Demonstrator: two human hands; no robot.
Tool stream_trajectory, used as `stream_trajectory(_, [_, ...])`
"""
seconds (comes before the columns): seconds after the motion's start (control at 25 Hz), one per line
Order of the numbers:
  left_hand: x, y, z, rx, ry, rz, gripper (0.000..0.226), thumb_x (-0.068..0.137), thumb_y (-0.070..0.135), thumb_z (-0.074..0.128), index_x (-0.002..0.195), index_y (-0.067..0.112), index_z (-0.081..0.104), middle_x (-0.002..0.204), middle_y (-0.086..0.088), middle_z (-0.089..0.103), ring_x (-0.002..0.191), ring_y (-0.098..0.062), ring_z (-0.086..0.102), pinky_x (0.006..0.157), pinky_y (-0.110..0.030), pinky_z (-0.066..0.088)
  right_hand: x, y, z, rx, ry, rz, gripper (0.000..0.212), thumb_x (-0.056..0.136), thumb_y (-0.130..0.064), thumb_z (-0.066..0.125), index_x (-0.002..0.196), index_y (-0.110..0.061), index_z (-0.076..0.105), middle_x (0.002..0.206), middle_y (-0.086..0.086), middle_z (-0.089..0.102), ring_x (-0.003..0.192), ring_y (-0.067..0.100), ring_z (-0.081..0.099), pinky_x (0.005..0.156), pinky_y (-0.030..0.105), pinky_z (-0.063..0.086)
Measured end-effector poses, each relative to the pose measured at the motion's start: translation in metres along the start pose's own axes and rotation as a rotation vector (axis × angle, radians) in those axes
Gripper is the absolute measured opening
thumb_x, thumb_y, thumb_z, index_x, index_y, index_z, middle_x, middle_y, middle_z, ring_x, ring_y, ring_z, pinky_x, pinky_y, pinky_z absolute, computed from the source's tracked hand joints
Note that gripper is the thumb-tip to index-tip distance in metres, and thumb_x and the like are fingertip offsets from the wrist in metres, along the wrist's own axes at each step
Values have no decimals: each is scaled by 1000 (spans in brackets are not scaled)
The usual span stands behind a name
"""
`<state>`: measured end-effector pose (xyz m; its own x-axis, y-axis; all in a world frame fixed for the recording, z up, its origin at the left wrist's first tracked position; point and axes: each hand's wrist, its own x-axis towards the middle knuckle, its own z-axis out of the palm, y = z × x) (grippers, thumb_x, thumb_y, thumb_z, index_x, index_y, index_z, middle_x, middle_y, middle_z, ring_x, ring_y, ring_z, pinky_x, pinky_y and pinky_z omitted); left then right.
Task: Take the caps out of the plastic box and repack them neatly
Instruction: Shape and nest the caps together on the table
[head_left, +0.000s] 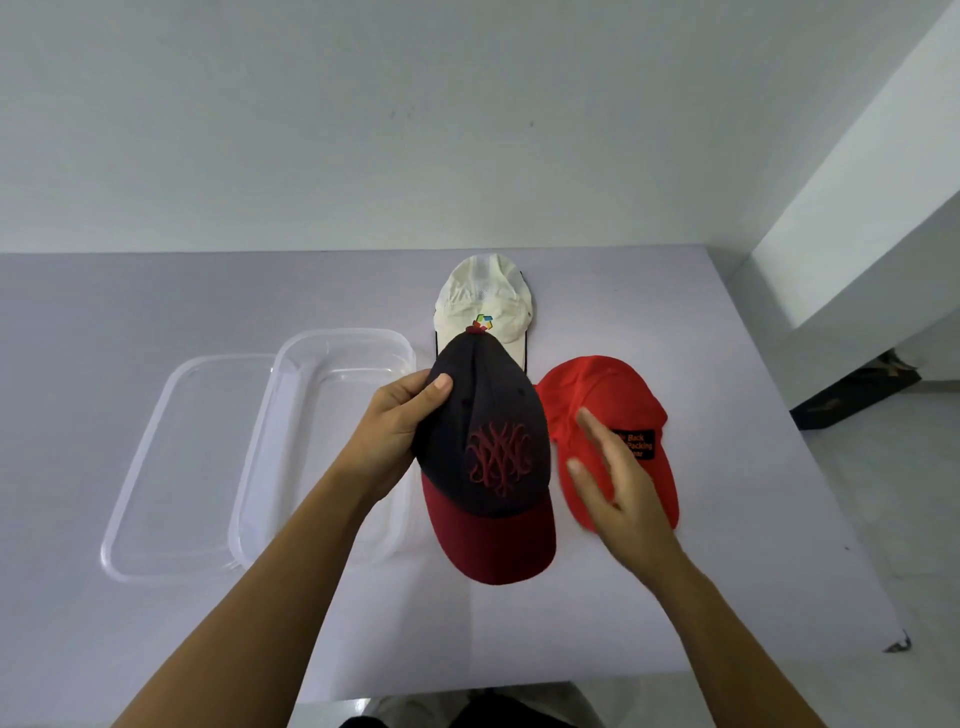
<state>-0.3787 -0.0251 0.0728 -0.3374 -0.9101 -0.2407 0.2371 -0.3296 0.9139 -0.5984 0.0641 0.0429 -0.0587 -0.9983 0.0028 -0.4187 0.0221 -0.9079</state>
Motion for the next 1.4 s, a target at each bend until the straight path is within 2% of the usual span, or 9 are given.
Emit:
stream_trajectory(0.12, [4, 3, 15, 6, -119, -25, 30, 84, 23, 54, 106, 7, 68, 100, -7, 74, 94, -19, 69, 80, -24, 55, 28, -21, 3, 299, -119, 270, 57, 88, -57, 38, 139, -32, 39, 141, -17, 42, 131, 0, 38, 111, 24, 30])
stream_trajectory(0.24, [6, 2, 21, 17, -168, -40, 27, 86, 22, 53, 105, 9, 68, 100, -5, 72, 94, -17, 68, 78, -23, 54, 43, -28, 4, 559, -154, 320, 30, 96, -36, 42, 114, -25, 63, 119, -2, 67, 114, 12, 60, 101, 32, 45])
stream_trajectory(0.44, [8, -7, 6, 123, -56, -102, 24, 91, 23, 54, 108, 13, 67, 104, -3, 73, 97, -15, 68, 83, -23, 54, 39, -15, -1, 788, -152, 371, 21, 93, -13, 47, 103, -9, 65, 98, 2, 74, 95, 15, 69, 77, 23, 55])
stream_trajectory(0.56, [4, -9, 2, 396, -74, -117, 22, 94, 30, 52, 93, 17, 70, 83, 10, 73, 79, -1, 66, 73, -16, 49, 36, -6, -7, 732, -153, 385, 16, 92, -9, 49, 100, -7, 62, 95, 1, 73, 91, 13, 67, 74, 21, 55])
stream_trajectory(0.64, [3, -9, 8, 478, -50, -115, 28, 97, 32, 46, 77, 18, 59, 64, 15, 58, 61, 2, 52, 64, -15, 40, 36, -6, -7, 695, -212, 385, 15, 92, -11, 48, 100, -9, 61, 97, 1, 70, 90, 10, 67, 76, 21, 54])
stream_trajectory(0.76, [6, -12, 19, 484, -16, -121, 35, 99, 41, 36, 81, 13, 46, 77, 1, 44, 73, -8, 42, 70, -25, 35, 40, -6, -6, 649, -272, 376, 15, 93, -25, 50, 95, -16, 62, 103, 2, 67, 98, 12, 63, 91, 29, 50])
stream_trajectory(0.88, [12, -12, 25, 497, -13, -50, 36, 96, 42, 41, 91, 8, 51, 81, 3, 54, 71, 3, 55, 67, -12, 43, 46, -5, -6, 623, -249, 342, 27, 86, -41, 56, 100, -17, 60, 112, 6, 64, 108, 19, 59, 100, 40, 45])
stream_trajectory(1.12, [21, -30, 22, 486, 70, 11, 17, 96, 30, 46, 83, 21, 48, 72, 9, 51, 58, 11, 54, 56, -6, 42, 48, 9, 9, 454, -216, 327, 19, 94, -37, 46, 99, -20, 53, 99, -2, 62, 92, 9, 60, 81, 26, 52])
stream_trajectory(1.4, [44, -89, -1, 778, 153, -160, 37, 97, 42, 40, 86, 7, 46, 72, -2, 45, 65, -13, 42, 61, -26, 35, 62, 70, 36, 269, -210, 464, 12, 96, -24, 50, 94, -14, 56, 99, 7, 63, 93, 18, 58, 87, 38, 48])
